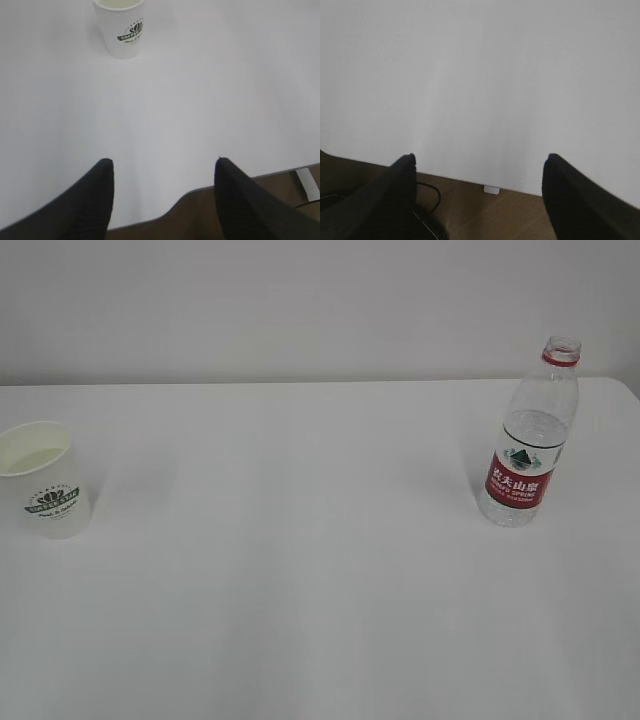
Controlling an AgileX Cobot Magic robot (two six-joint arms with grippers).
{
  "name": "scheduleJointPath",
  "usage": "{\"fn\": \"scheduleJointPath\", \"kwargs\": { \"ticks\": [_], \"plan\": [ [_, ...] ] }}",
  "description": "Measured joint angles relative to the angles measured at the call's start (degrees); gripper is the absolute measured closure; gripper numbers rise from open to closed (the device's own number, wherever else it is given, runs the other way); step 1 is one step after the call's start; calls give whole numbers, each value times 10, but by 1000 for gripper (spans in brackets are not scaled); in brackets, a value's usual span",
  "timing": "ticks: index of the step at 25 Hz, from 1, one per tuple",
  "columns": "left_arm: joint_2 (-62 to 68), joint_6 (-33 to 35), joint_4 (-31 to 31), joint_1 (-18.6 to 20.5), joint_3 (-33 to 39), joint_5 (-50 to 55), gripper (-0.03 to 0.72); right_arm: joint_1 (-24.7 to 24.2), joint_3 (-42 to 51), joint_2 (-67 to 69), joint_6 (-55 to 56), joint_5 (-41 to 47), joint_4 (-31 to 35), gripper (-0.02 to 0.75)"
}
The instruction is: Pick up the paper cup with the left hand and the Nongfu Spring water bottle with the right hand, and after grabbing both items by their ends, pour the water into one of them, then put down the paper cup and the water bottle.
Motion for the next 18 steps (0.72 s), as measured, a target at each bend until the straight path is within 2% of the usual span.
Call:
{"fn": "scheduleJointPath", "kwargs": {
  "ticks": [18],
  "plan": [
    [-91,6,-5,0,0,-1,251,0,0,-112,0,2,7,145]
  ]
}}
